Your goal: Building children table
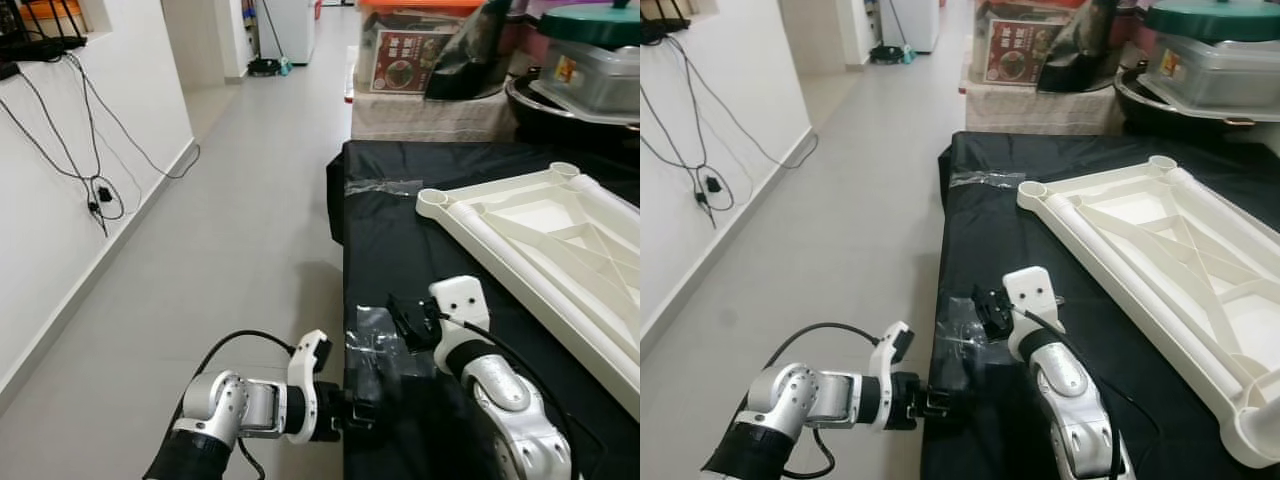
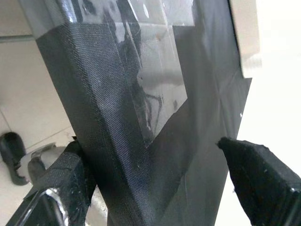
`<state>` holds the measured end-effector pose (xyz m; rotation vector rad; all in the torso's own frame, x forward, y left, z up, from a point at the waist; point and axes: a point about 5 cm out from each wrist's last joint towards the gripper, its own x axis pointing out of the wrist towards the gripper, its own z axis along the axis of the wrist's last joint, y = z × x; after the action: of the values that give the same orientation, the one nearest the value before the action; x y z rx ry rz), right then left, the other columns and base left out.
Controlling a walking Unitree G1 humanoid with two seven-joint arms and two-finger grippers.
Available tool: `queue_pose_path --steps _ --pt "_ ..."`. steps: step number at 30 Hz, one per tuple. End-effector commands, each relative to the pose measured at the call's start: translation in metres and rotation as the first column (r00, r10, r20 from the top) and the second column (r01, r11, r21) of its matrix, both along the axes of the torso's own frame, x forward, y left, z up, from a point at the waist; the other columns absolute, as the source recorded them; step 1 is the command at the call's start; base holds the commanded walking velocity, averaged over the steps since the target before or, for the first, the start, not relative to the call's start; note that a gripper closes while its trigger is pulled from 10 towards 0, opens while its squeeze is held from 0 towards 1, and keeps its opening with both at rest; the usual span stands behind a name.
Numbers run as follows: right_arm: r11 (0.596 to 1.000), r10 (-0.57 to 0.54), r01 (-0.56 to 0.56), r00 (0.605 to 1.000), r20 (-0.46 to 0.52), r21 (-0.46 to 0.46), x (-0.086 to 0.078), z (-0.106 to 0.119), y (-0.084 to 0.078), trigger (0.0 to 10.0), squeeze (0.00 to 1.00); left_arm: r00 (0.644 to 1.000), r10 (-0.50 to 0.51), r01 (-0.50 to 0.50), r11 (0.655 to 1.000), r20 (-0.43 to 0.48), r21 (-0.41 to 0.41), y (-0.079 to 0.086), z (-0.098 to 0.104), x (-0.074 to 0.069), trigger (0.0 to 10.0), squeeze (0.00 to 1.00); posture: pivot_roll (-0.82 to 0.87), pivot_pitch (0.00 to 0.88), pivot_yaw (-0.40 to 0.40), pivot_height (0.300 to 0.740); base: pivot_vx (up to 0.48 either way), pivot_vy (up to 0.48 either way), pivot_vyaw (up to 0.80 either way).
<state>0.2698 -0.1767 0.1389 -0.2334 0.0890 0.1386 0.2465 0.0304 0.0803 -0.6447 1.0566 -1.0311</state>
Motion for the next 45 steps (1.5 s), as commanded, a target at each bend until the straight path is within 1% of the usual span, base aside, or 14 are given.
queue_pose_path --steps 1,8,18,20,27,29,31,32,34,35,36,38,39,45 --pt "1.0 -0.019 0.019 1.0 -0.007 0.0 -0.002 0.001 -0.002 10.0 0.0 0.981 -0.142 0.172 0.951 0.133 -0.255 -0.039 0.046 0.001 10.0 0.0 -0.03 0.0 0.021 0.74 0.0 0.0 0.0" --pt "1.0 -0.028 0.028 1.0 0.004 -0.001 -0.002 0.004 -0.004 10.0 0.0 0.982 -0.079 0.118 0.968 0.174 -0.223 -0.029 0.043 0.01 10.0 0.0 -0.03 0.0 0.017 0.74 0.0 0.0 0.0" --pt "1.0 0.011 -0.012 1.0 0.026 0.021 0.0 0.008 0.001 10.0 0.0 0.905 0.128 -0.122 0.992 0.405 -0.04 0.047 0.054 0.013 10.0 0.0 0.03 0.0 -0.019 0.74 0.0 0.0 0.0" --pt "0.998 0.048 -0.049 0.998 0.03 0.027 0.006 0.009 0.008 10.0 0.0 0.859 0.16 -0.228 0.97 0.486 0.084 0.072 0.054 0.004 10.0 0.0 0.07 0.0 -0.046 0.74 0.0 0.0 0.0" --pt "0.996 0.079 -0.079 0.996 0.033 0.028 0.013 0.009 0.012 10.0 0.0 0.824 0.185 -0.363 0.898 0.535 0.248 0.084 0.037 0.006 10.0 0.0 0.09 0.0 -0.068 0.74 0.0 0.0 0.0" --pt "0.996 0.085 -0.086 0.996 0.037 0.028 0.015 0.011 0.013 10.0 0.0 0.792 0.196 -0.429 0.852 0.578 0.299 0.089 0.034 0.013 10.0 0.0 0.1 0.0 -0.075 0.74 0.0 0.0 0.0" --pt "0.996 0.086 -0.088 0.995 0.053 0.024 0.019 0.014 0.013 10.0 0.0 0.646 0.225 -0.641 0.678 0.729 0.36 0.109 0.037 0.039 10.0 0.0 0.09 0.0 -0.073 0.74 0.0 0.0 0.0" --pt "0.996 0.086 -0.088 0.995 0.053 0.024 0.019 0.014 0.013 10.0 0.0 0.646 0.225 -0.641 0.678 0.729 0.36 0.109 0.037 0.039 10.0 0.0 0.09 0.0 -0.073 0.74 0.0 0.0 0.0" --pt "0.997 0.074 -0.076 0.995 0.071 0.02 0.021 0.017 0.011 10.0 0.0 0.49 0.211 -0.774 0.553 0.846 0.31 0.122 0.051 0.056 10.0 0.0 0.09 0.0 -0.068 0.74 0.0 0.0 0.0" --pt "0.997 0.074 -0.076 0.995 0.071 0.02 0.021 0.017 0.011 10.0 0.0 0.49 0.211 -0.774 0.553 0.846 0.31 0.122 0.051 0.056 10.0 0.0 0.09 0.0 -0.068 0.74 0.0 0.0 0.0" --pt "0.998 0.063 -0.065 0.995 0.08 0.02 0.021 0.018 0.01 10.0 0.0 0.42 0.206 -0.804 0.536 0.884 0.257 0.124 0.061 0.061 10.0 0.0 0.09 0.0 -0.068 0.74 0.0 0.0 0.0" --pt "0.998 0.063 -0.065 0.995 0.08 0.02 0.021 0.018 0.01 10.0 0.0 0.42 0.206 -0.804 0.536 0.884 0.257 0.124 0.061 0.061 10.0 0.0 0.09 0.0 -0.068 0.74 0.0 0.0 0.0" --pt "0.998 0.05 -0.052 0.995 0.086 0.022 0.022 0.019 0.009 10.0 0.0 0.365 0.219 -0.806 0.56 0.905 0.19 0.118 0.07 0.063 10.0 0.0 0.08 0.0 -0.06 0.74 0.0 0.0 0.0" --pt "0.999 0.035 -0.037 0.996 0.085 0.02 0.023 0.017 0.009 10.0 0.0 0.304 0.224 -0.776 0.623 0.926 0.103 0.101 0.079 0.062 10.0 0.0 0.07 0.0 -0.053 0.74 0.0 0.0 0.0"
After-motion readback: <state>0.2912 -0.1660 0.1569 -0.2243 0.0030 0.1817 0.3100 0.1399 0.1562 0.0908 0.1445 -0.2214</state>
